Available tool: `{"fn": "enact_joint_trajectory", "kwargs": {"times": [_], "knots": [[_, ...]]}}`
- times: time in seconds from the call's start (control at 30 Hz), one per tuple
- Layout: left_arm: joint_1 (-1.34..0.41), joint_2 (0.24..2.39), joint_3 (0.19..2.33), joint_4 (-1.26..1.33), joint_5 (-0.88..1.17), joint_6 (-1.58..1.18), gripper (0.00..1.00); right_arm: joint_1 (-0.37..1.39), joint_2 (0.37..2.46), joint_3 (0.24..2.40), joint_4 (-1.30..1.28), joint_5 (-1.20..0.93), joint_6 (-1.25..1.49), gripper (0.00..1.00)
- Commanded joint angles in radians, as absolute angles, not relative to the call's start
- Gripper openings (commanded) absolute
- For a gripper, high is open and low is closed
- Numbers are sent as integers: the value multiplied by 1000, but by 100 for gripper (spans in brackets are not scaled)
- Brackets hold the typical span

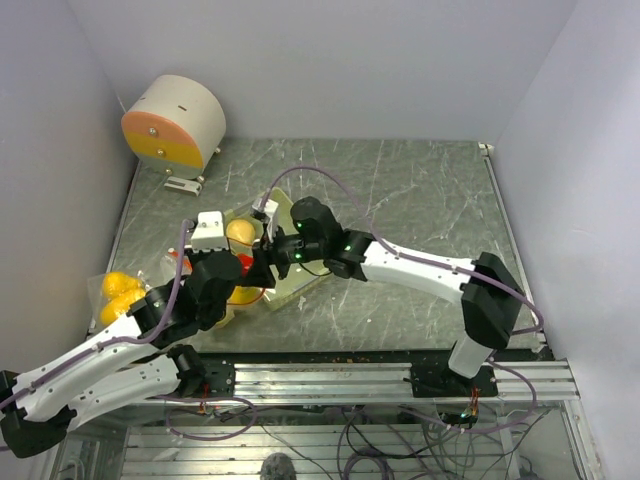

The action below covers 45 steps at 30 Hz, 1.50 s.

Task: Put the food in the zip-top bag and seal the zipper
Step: Place the fake fruit in the zipper food storage bag, then pick up the fake fruit from the bin.

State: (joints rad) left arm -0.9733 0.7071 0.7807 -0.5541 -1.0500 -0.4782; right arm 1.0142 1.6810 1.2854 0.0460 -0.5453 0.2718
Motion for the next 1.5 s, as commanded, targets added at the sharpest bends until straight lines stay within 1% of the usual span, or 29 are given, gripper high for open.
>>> {"fn": "enact_joint_trajectory", "kwargs": {"times": [0.0, 0.07, 0.13, 0.17, 0.2, 0.37, 0.4, 0.53, 0.6, 0.73, 0.93, 1.17, 1.33, 1.47], "knots": [[-976, 677, 811, -525, -1034, -488, 7, 1018, 1729, 1330, 68, -367, 293, 61], [-976, 669, 813, -532, -1032, -490, 7, 1018, 1749, 1349, 77, -319, 299, 69], [-977, 667, 817, -545, -1032, -492, 7, 1018, 1758, 1374, 52, -285, 294, 80], [-977, 665, 819, -552, -1036, -493, 7, 1019, 1752, 1375, 45, -275, 289, 95], [-976, 665, 818, -556, -1041, -495, 7, 1019, 1738, 1367, 47, -272, 283, 99], [-976, 662, 811, -565, -1043, -497, 7, 1020, 1603, 1285, 70, -257, 271, 100], [-977, 663, 816, -578, -1077, -504, 7, 1019, 1571, 1268, 68, -244, 269, 100], [-976, 667, 863, -673, -1161, -548, 7, 1008, 1431, 1199, 63, -108, 277, 100], [-976, 655, 906, -736, -1208, -570, 7, 983, 1429, 1207, 34, -53, 295, 100], [-977, 596, 984, -843, -1285, -579, 7, 909, 1572, 1325, -76, -47, 358, 100], [-977, 489, 1050, -858, -1334, -488, 7, 881, 1866, 1535, -126, -34, 378, 99], [-976, 457, 1033, -856, -1322, -469, 7, 868, 2108, 1644, -27, -46, 370, 98], [-977, 451, 1026, -822, -1288, -441, 7, 864, 2203, 1695, 45, -101, 399, 98], [-977, 449, 1011, -788, -1266, -412, 7, 864, 2304, 1789, 47, -120, 418, 97]]}}
